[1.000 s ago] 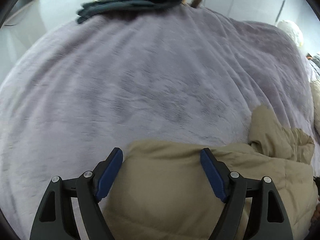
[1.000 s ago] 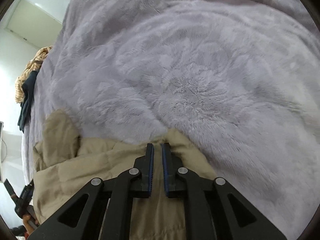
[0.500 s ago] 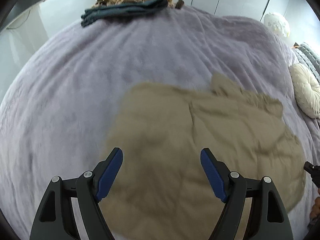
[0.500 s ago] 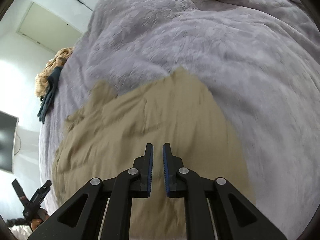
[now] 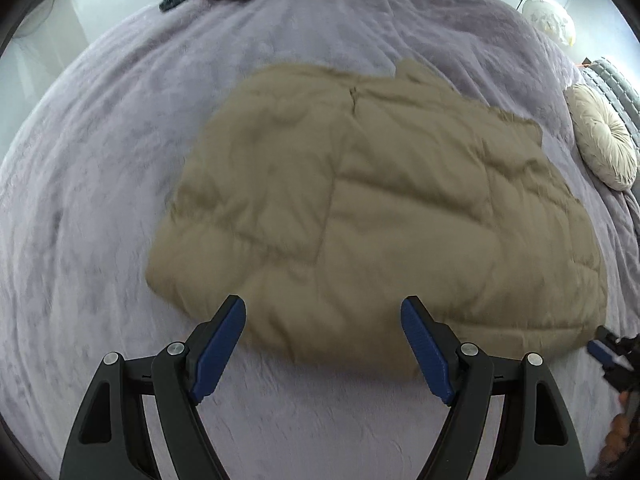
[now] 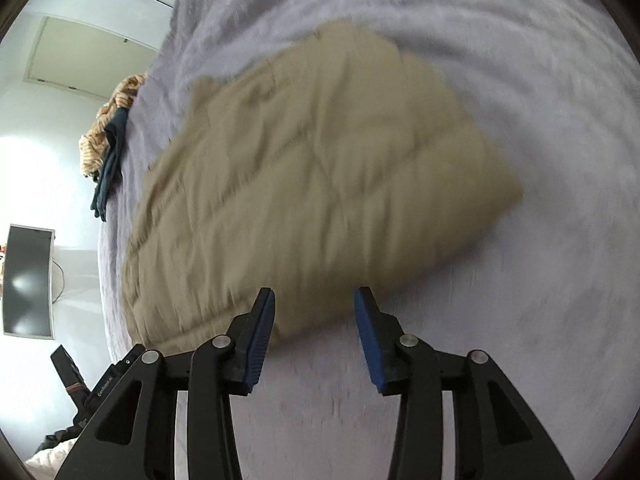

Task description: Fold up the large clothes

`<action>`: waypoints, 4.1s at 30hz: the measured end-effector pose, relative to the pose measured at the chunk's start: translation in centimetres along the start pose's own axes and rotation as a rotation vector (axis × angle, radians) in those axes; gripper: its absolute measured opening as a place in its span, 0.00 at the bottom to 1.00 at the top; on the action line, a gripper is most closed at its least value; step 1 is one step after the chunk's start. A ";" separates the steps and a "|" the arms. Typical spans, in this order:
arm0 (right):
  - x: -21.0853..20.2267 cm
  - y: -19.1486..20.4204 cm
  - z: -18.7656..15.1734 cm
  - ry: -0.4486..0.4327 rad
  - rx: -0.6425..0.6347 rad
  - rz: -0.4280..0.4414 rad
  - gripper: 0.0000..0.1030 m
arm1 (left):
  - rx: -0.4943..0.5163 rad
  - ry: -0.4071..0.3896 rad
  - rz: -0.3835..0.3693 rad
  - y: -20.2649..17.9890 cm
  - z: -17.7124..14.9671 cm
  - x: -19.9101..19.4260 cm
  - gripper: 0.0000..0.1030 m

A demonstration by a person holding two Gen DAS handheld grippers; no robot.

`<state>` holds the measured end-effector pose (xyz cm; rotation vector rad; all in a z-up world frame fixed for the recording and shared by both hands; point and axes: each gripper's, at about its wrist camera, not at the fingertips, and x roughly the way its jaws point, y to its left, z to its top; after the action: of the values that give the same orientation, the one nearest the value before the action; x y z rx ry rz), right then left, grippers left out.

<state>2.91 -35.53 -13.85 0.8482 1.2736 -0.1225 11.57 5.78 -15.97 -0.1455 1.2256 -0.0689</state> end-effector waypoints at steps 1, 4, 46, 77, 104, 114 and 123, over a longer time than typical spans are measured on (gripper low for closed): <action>0.3 0.0 -0.6 0.012 0.011 0.001 0.44 | -0.007 0.005 -0.010 0.1 -0.4 0.0 0.79; 1.1 0.3 -1.8 0.035 0.019 -0.003 0.49 | 0.005 0.002 -0.016 -0.5 -1.3 -0.3 0.79; 5.1 -2.1 -1.8 0.057 0.238 0.331 1.00 | -0.422 0.034 -0.504 7.3 -4.1 3.0 1.00; 8.7 -0.1 0.5 0.069 0.273 0.537 0.22 | -0.442 -0.141 -0.620 6.8 1.9 3.7 0.22; 2.0 -6.9 -13.5 0.235 0.210 0.344 0.49 | -0.466 0.113 -0.546 11.8 -17.0 -1.8 0.46; -2.9 -5.0 -16.2 0.242 0.130 0.131 0.55 | -0.278 0.189 -0.265 12.0 -17.5 -7.0 0.56; -4.7 0.0 -16.9 0.221 0.027 0.000 0.55 | -0.168 0.156 -0.102 11.4 -16.7 -11.2 0.56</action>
<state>-11.93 -26.82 -10.44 0.9035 1.4809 -0.0469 -8.20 17.24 -12.69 -0.3545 1.3796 -0.0670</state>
